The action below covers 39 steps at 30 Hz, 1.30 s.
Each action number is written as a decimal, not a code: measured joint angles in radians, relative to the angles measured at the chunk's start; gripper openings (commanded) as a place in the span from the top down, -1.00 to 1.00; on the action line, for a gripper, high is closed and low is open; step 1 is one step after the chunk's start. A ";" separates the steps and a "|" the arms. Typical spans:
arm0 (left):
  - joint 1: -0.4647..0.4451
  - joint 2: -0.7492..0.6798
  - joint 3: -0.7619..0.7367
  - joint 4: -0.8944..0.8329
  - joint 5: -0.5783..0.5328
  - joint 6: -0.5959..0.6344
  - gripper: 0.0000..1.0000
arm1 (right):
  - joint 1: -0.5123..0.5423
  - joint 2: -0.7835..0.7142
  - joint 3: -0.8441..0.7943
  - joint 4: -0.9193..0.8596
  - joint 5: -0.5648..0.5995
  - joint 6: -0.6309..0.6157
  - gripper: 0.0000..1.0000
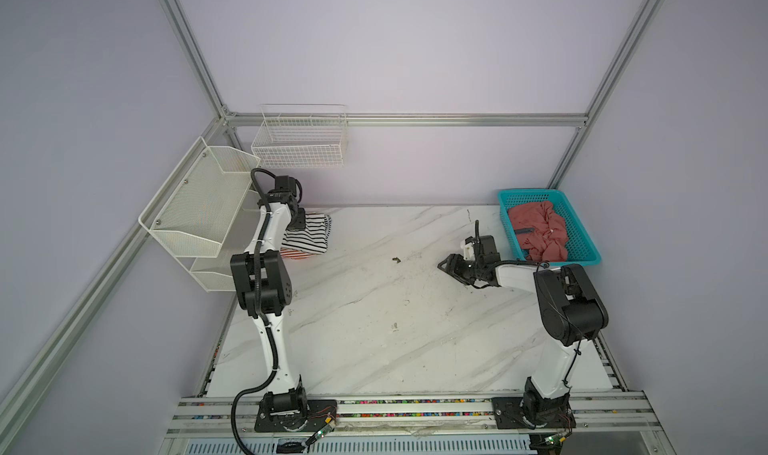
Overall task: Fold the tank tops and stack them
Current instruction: 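Lower the black-white striped bundle onto the striped stack and open the left gripper, then reach the right gripper into the teal basket and grasp a red tank top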
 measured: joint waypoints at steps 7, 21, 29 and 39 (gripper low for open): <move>-0.005 -0.028 0.003 -0.002 0.009 -0.008 -0.61 | 0.000 0.000 0.000 0.000 0.001 0.003 -0.27; 0.003 -0.214 0.003 0.028 0.065 -0.065 -0.58 | 0.005 0.000 0.000 0.001 -0.005 0.006 -0.27; -0.052 -0.253 -0.085 0.111 0.282 -0.219 -0.53 | 0.005 -0.067 0.036 -0.087 0.002 -0.024 -0.29; -0.287 -0.429 -0.278 0.297 0.465 -0.306 -0.53 | -0.142 -0.193 0.315 -0.271 0.113 -0.130 -0.42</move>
